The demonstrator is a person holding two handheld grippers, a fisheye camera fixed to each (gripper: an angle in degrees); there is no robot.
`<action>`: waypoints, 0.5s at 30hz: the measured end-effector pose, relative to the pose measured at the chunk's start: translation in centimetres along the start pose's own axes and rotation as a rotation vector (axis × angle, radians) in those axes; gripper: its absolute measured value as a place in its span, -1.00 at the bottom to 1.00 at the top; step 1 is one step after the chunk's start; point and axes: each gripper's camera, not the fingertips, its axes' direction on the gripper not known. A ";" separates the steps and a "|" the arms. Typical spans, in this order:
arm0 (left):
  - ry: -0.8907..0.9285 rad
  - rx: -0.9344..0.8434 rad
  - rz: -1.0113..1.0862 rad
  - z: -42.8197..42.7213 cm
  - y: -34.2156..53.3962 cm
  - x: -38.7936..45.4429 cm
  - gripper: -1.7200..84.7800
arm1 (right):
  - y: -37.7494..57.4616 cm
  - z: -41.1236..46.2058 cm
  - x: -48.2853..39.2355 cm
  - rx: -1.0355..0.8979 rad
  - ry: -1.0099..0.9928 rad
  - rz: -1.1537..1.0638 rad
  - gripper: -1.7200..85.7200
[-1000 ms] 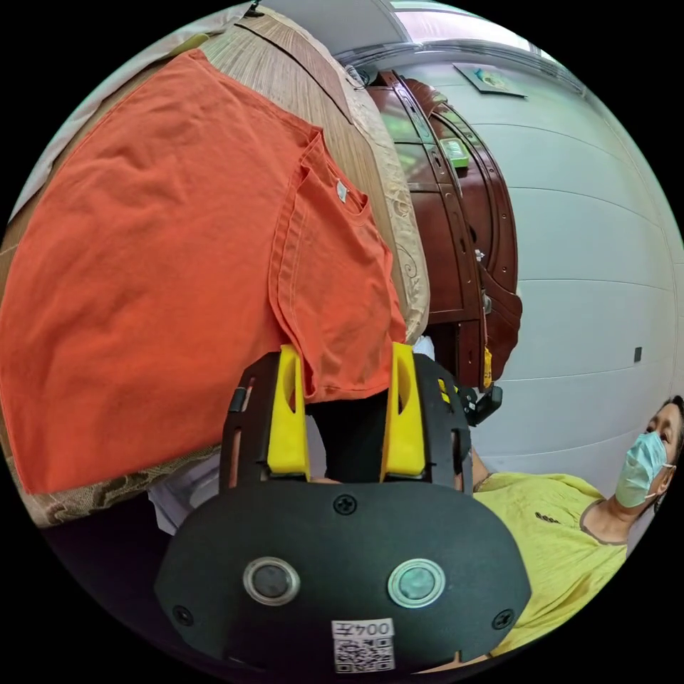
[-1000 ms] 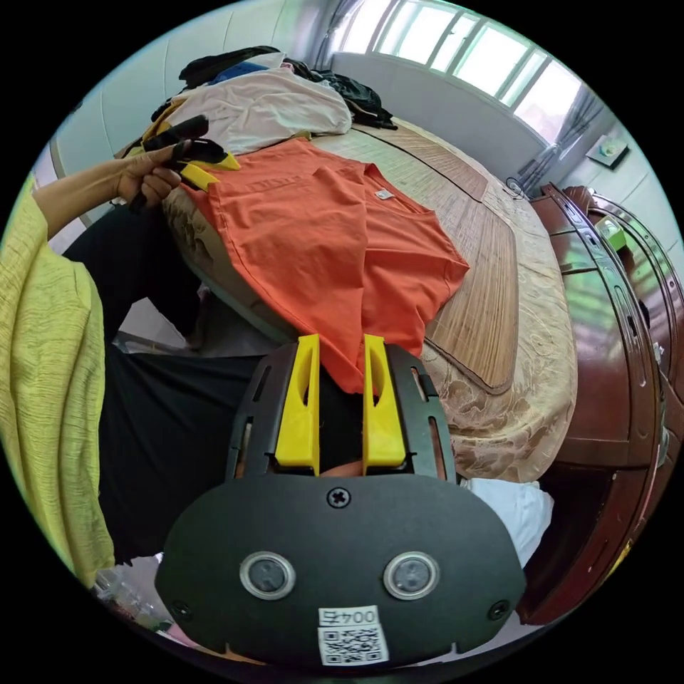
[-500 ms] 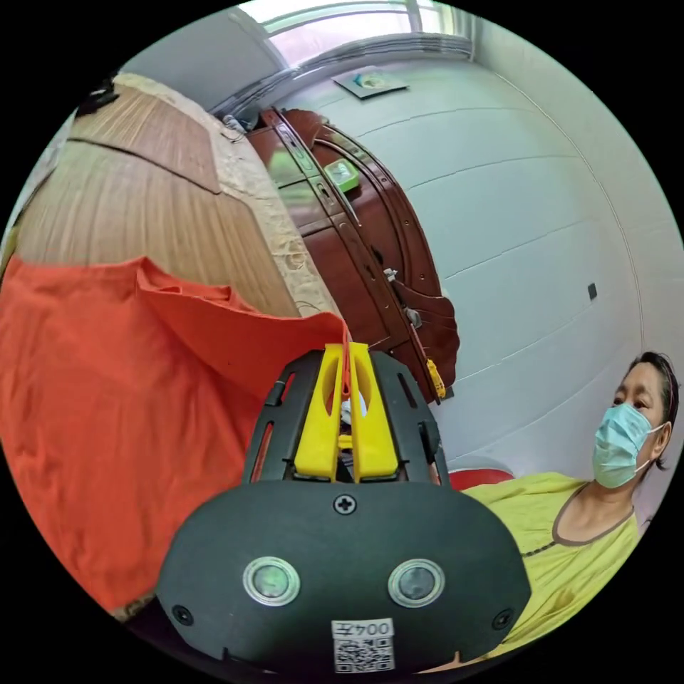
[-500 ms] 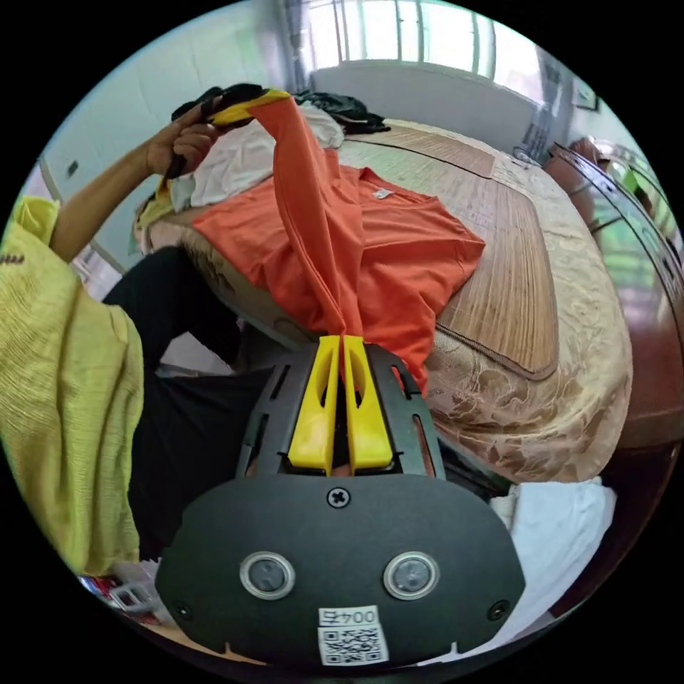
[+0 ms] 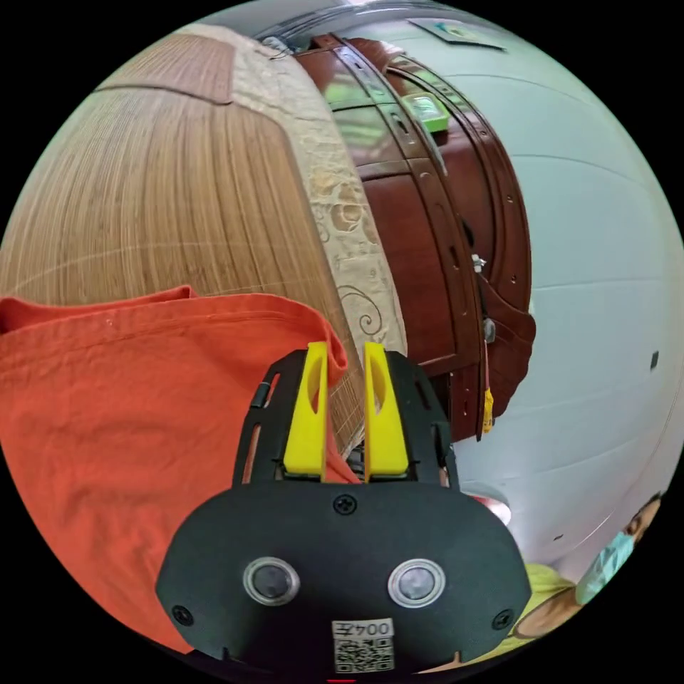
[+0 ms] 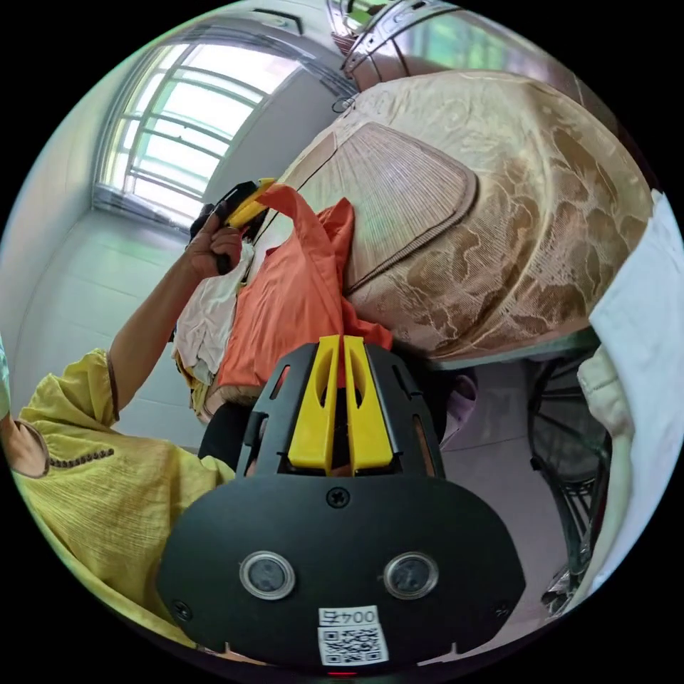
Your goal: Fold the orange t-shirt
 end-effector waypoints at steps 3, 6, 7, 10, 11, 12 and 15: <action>0.020 0.084 -0.005 0.6 0.4 0.7 -0.72 | -0.4 -1.8 1.1 0.030 -0.025 0.074 -0.78; 0.127 0.132 0.054 0.4 0.9 3.1 -0.69 | -0.6 -2.7 1.3 0.028 -0.034 0.094 -0.68; 0.150 0.142 0.092 -0.1 1.4 4.3 -0.68 | -0.8 -2.6 1.2 0.005 -0.015 0.085 -0.65; 0.139 0.121 0.190 -2.1 3.7 6.5 -0.68 | -1.5 -2.4 1.3 -0.030 -0.072 0.085 -0.61; 0.110 0.118 0.227 -3.4 5.3 6.9 -0.69 | -1.7 -2.4 1.4 -0.030 -0.094 0.088 -0.60; 0.089 0.113 0.243 -4.1 6.2 6.9 -0.69 | -2.0 -2.4 1.7 -0.032 -0.123 0.098 -0.60; -0.056 0.080 0.281 -8.2 11.7 5.5 -0.71 | -2.9 -2.2 2.5 -0.037 -0.166 0.130 -0.60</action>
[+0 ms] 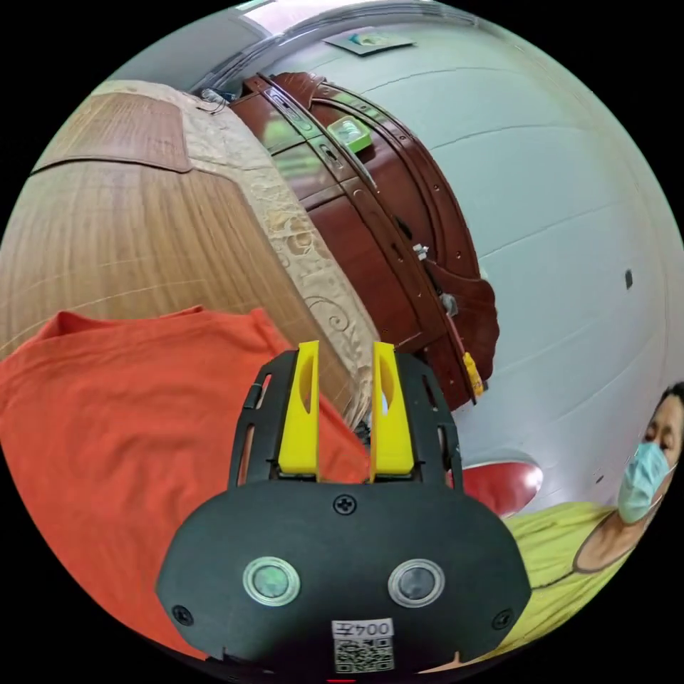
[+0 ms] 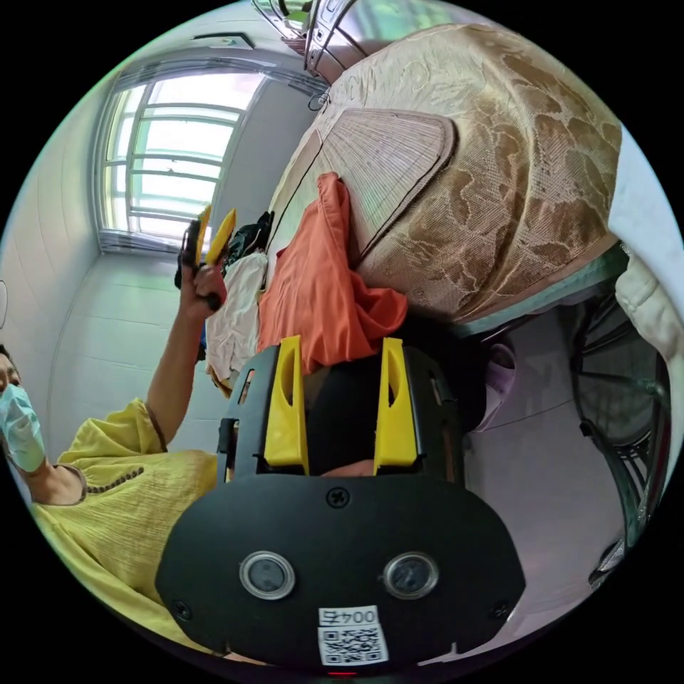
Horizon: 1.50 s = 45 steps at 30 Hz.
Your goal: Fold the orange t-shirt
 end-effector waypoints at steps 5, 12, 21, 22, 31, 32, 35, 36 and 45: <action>-0.354 -0.039 -0.038 -9.6 13.3 -2.6 -0.74 | -1.2 0.4 0.4 -0.010 0.008 0.028 -0.65; -0.612 -0.039 -0.120 -13.2 24.1 -5.1 -0.87 | -2.9 0.7 -5.0 0.030 0.190 -0.157 -0.87; -0.514 0.046 -0.158 -14.5 27.0 -4.4 -0.94 | -3.1 3.0 -2.9 0.034 0.451 0.008 -0.85; -0.516 0.042 -0.159 -14.7 27.0 -4.3 -0.94 | -3.3 3.2 -4.6 0.099 0.501 -0.056 -0.84; -0.482 0.063 -0.214 -16.2 28.1 -3.8 -0.94 | -12.1 21.1 -14.4 -0.039 0.817 -0.582 -0.67; -0.487 0.061 -0.214 -16.4 28.2 -3.6 -0.94 | -12.7 22.2 -14.4 -0.051 0.830 -0.589 -0.66; -0.493 0.061 -0.219 -17.0 28.4 -3.3 -0.94 | -15.5 26.6 -13.2 -0.122 0.848 -0.563 -0.65; -0.493 0.061 -0.220 -17.1 28.4 -3.3 -0.94 | -16.3 27.9 -12.4 -0.152 0.846 -0.534 -0.67; -0.478 0.075 -0.238 -19.0 29.1 -3.0 -0.95 | -11.3 33.0 -14.9 -0.036 0.854 -0.806 -0.95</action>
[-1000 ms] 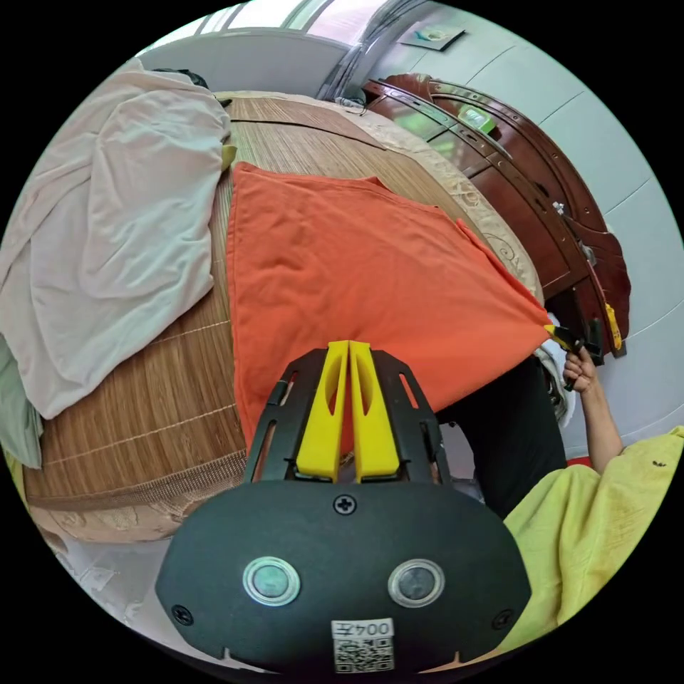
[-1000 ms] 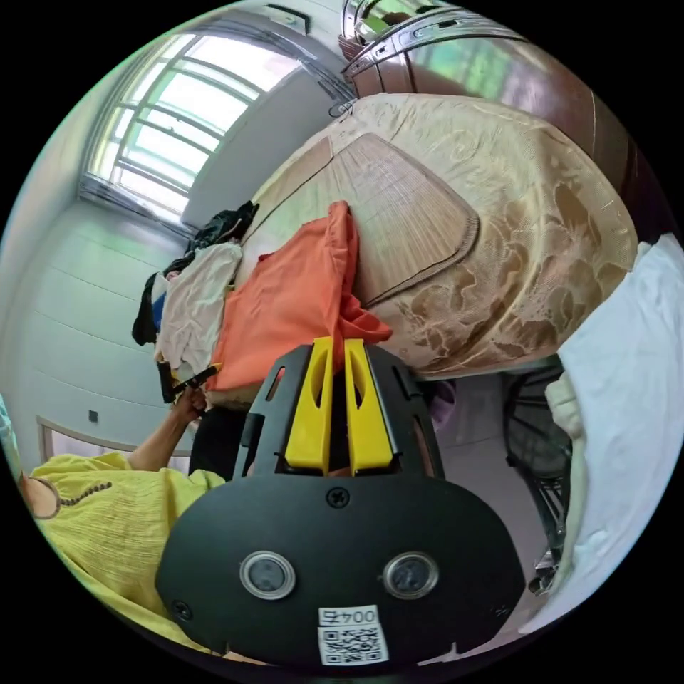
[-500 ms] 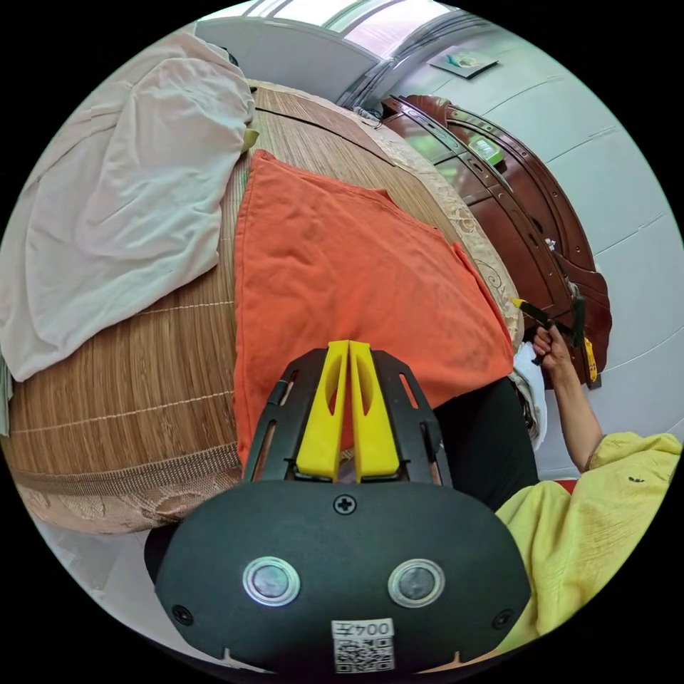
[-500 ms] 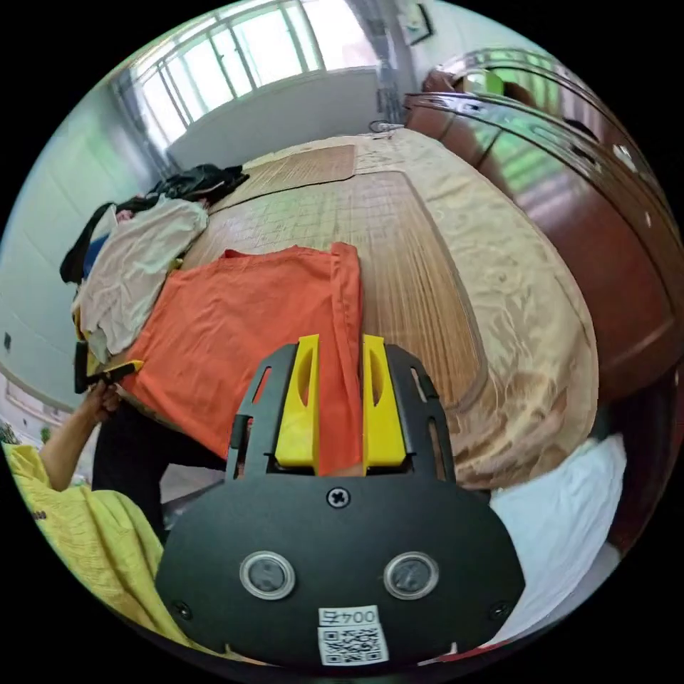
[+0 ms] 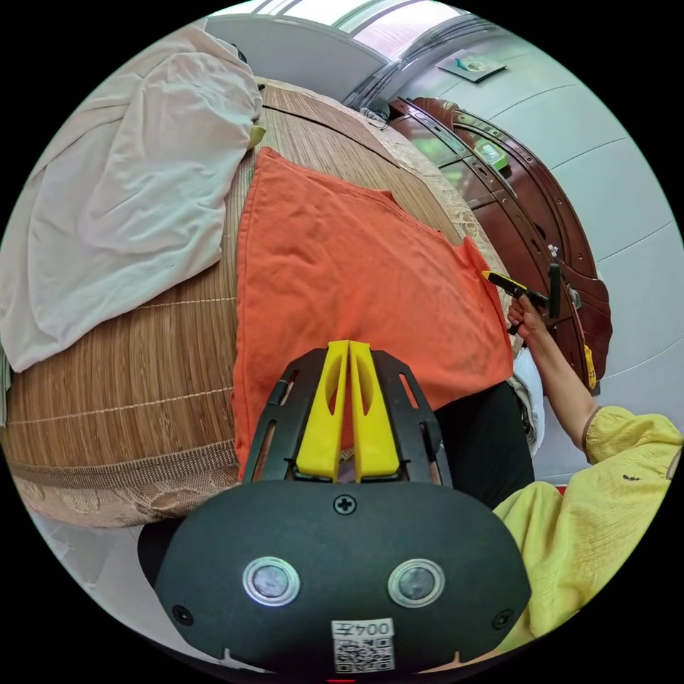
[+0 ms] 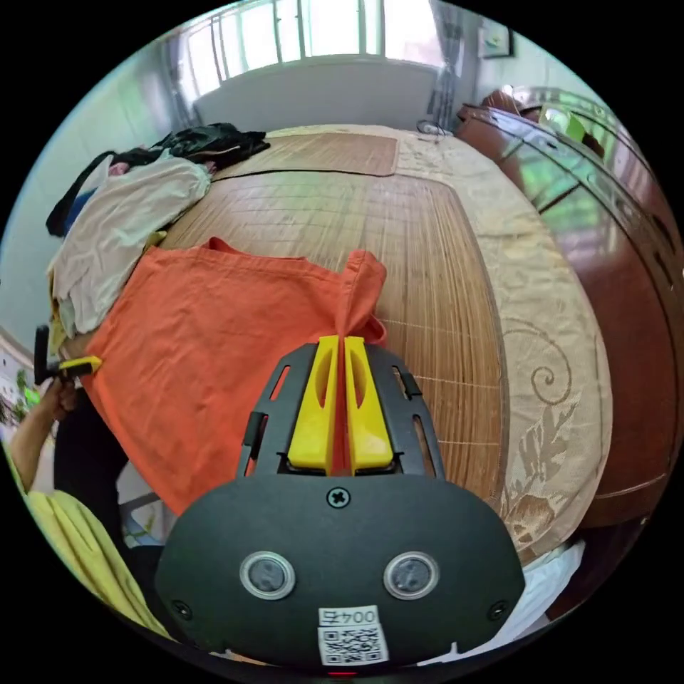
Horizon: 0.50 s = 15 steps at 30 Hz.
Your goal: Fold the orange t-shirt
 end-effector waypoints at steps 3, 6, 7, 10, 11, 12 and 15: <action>0.000 0.005 -0.008 -0.6 0.1 -0.2 -0.94 | 0.5 1.5 -6.0 0.000 0.176 -0.201 -0.96; 0.004 0.001 -0.016 -1.2 0.1 -0.5 -0.94 | 0.8 2.8 -9.2 0.006 0.230 -0.283 -0.96; 0.004 -0.002 -0.017 -1.4 0.1 -0.6 -0.94 | 0.7 3.0 -9.4 0.009 0.220 -0.275 -0.96; 0.000 -0.005 -0.017 -1.9 0.0 -0.7 -0.94 | 0.3 3.0 -7.9 0.019 0.165 -0.195 -0.96; 0.001 -0.004 -0.019 -2.1 0.0 -0.8 -0.94 | 0.2 2.9 -7.2 0.023 0.146 -0.171 -0.96; 0.002 -0.004 -0.020 -2.2 0.0 -0.9 -0.94 | 0.0 2.6 -5.4 0.026 0.100 -0.108 -0.95; 0.009 0.002 -0.025 -2.7 0.1 -1.1 -0.94 | 0.3 2.2 2.8 0.029 -0.027 0.218 -0.92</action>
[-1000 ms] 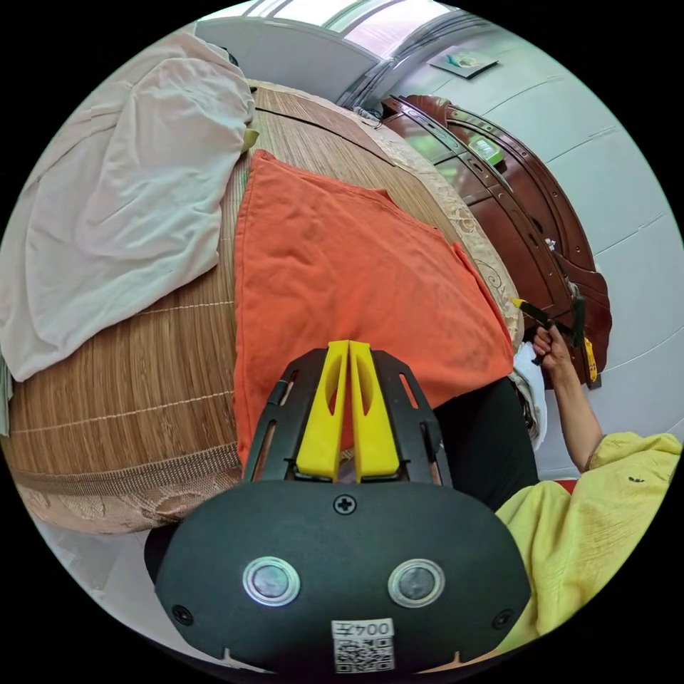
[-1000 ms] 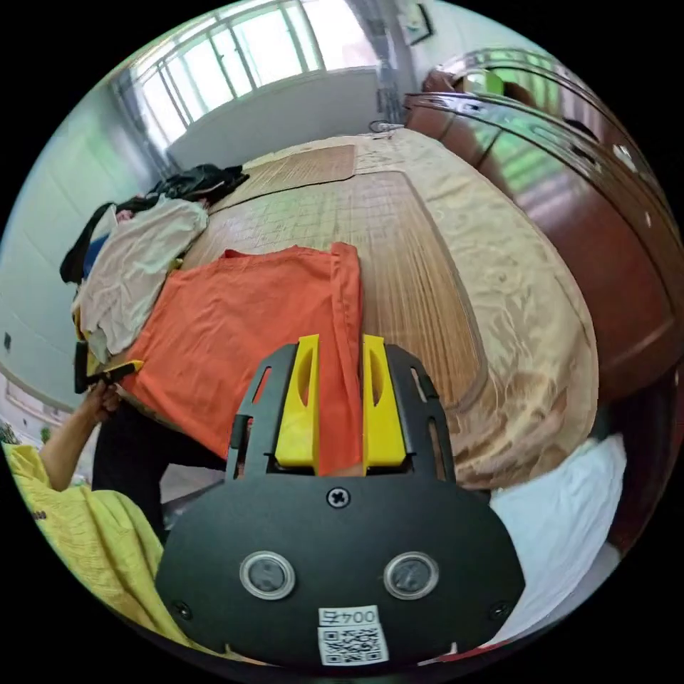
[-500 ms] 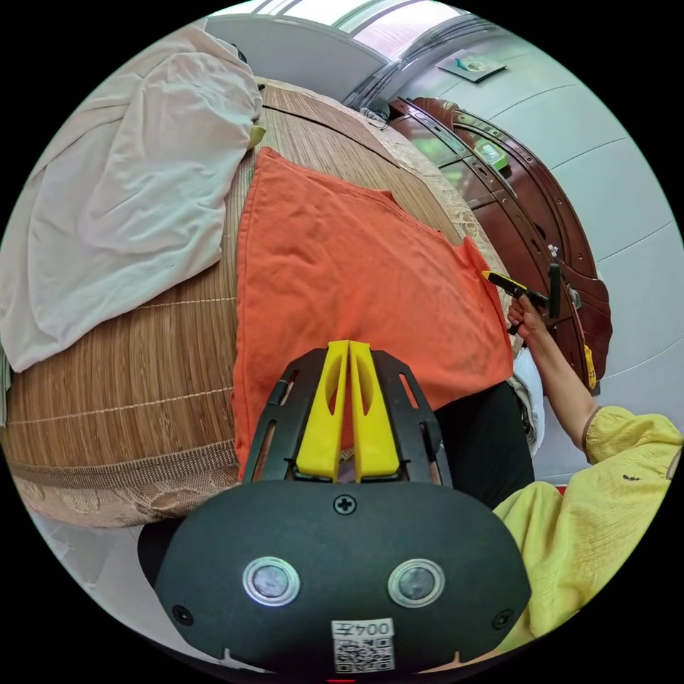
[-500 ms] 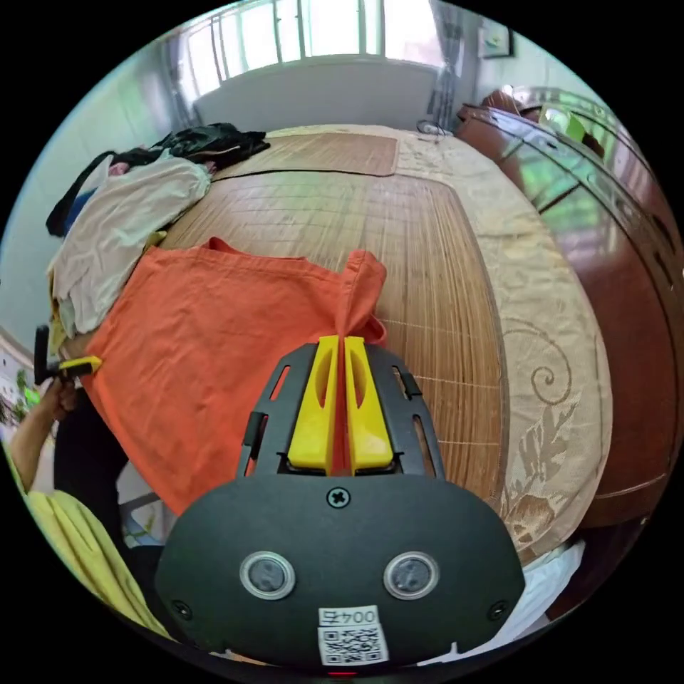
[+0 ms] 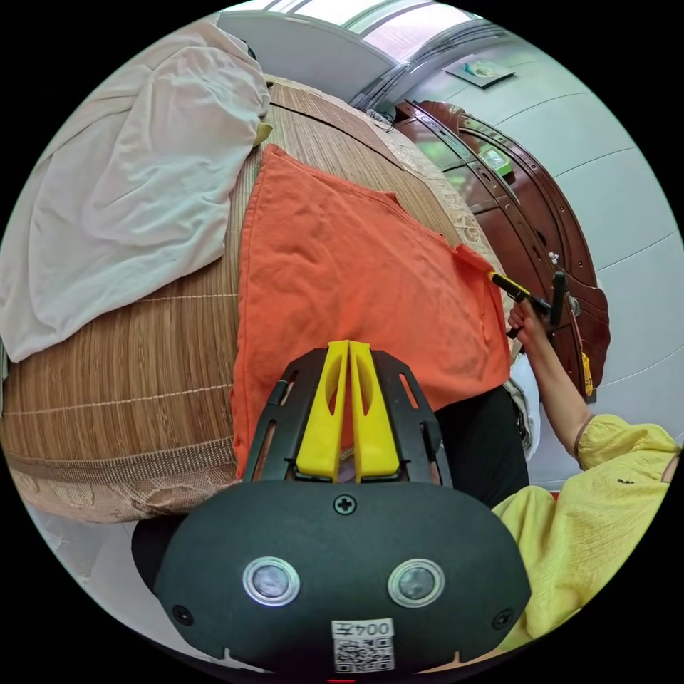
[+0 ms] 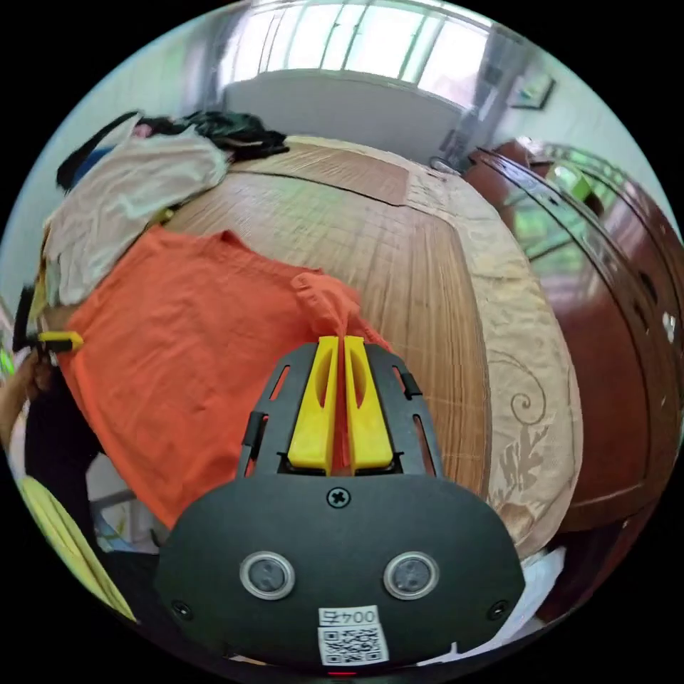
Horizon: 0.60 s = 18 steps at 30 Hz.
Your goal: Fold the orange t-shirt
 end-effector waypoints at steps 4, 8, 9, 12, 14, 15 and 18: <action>0.008 0.005 -0.004 -0.6 0.1 -0.3 -0.94 | 1.0 2.3 9.9 -0.119 -0.167 0.339 -0.84; 0.003 0.004 0.002 -1.1 0.0 -0.3 -0.94 | 2.7 2.2 10.9 -0.095 -0.119 0.386 -0.80; 0.004 0.004 0.002 -1.2 0.0 -0.4 -0.94 | 2.9 2.1 10.1 -0.073 -0.129 0.356 -0.81; 0.014 0.004 -0.006 -1.5 0.0 -0.5 -0.94 | 2.9 2.8 6.8 -0.040 -0.139 0.210 -0.82; 0.016 0.001 -0.007 -1.7 0.0 -0.5 -0.94 | 2.8 4.5 5.6 -0.125 -0.123 0.158 -0.82; 0.019 0.000 -0.005 -1.8 0.0 -0.4 -0.94 | 3.1 4.7 5.5 -0.140 -0.137 0.167 -0.82; 0.017 0.008 0.016 -2.9 -0.2 0.5 -0.92 | 4.6 2.5 6.1 -0.049 -0.232 0.191 -0.79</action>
